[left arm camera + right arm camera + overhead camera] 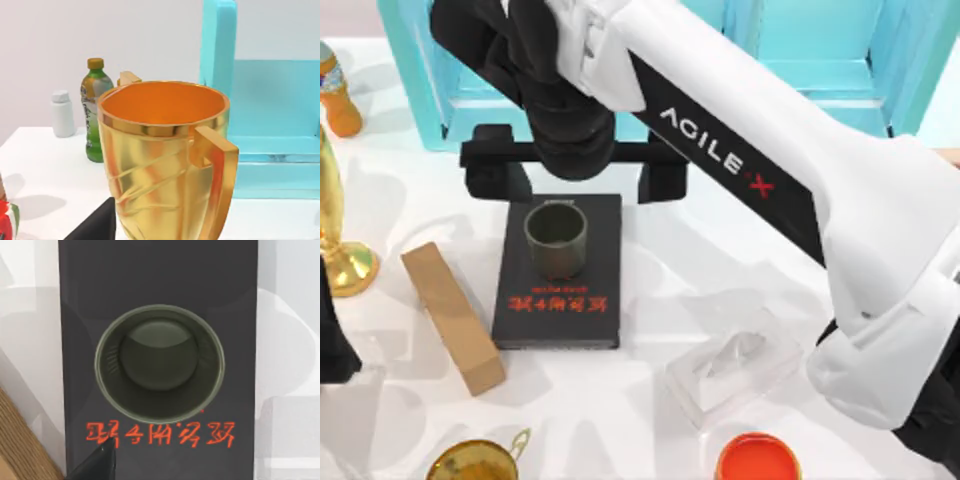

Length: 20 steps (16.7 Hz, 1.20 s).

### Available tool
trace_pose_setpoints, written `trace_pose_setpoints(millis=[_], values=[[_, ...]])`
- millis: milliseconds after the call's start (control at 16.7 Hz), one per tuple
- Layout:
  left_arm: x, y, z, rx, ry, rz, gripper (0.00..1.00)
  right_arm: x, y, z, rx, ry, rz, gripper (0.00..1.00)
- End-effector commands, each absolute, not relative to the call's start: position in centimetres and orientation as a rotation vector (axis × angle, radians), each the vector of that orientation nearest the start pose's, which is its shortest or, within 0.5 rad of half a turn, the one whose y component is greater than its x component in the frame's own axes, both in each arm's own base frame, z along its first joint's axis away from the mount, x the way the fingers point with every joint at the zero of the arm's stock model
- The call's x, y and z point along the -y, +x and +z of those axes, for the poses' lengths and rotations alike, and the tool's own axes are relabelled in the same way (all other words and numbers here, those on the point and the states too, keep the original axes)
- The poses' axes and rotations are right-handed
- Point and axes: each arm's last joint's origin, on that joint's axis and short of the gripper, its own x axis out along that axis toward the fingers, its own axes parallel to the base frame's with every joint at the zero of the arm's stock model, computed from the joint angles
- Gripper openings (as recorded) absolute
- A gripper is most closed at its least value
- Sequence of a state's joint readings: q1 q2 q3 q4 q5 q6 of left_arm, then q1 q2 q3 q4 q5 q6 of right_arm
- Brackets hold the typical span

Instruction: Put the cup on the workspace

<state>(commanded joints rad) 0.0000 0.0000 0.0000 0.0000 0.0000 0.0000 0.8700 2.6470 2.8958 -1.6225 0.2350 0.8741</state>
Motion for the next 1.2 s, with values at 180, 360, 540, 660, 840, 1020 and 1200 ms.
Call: trace_pose_setpoints(millis=[180, 360, 540, 660, 840, 1020, 1200], values=[[0.1, 10.6, 16.0, 0.0, 0.0, 0.0, 1.0, -38.2, 32.6, 24.3, -1.273, 0.014, -0.006, 1.0], [0.1, 10.6, 16.0, 0.0, 0.0, 0.0, 1.0, -38.6, 33.4, 22.7, -1.27, 0.016, -0.001, 1.0], [0.1, 10.6, 16.0, 0.0, 0.0, 0.0, 1.0, -38.8, 34.5, 19.3, -1.277, 0.01, -0.007, 1.0], [0.1, 10.6, 16.0, 0.0, 0.0, 0.0, 1.0, -38.8, 35.0, 17.1, -1.277, 0.009, -0.007, 1.0], [0.1, 10.6, 16.0, 0.0, 0.0, 0.0, 1.0, -38.6, 35.3, 15.5, -1.274, 0.012, -0.005, 1.0], [0.1, 10.6, 16.0, 0.0, 0.0, 0.0, 1.0, -38.6, 35.4, 15.4, -1.274, 0.012, -0.005, 1.0], [0.1, 10.6, 16.0, 0.0, 0.0, 0.0, 1.0, -38.6, 35.4, 15.4, -1.274, 0.012, -0.005, 0.85]])
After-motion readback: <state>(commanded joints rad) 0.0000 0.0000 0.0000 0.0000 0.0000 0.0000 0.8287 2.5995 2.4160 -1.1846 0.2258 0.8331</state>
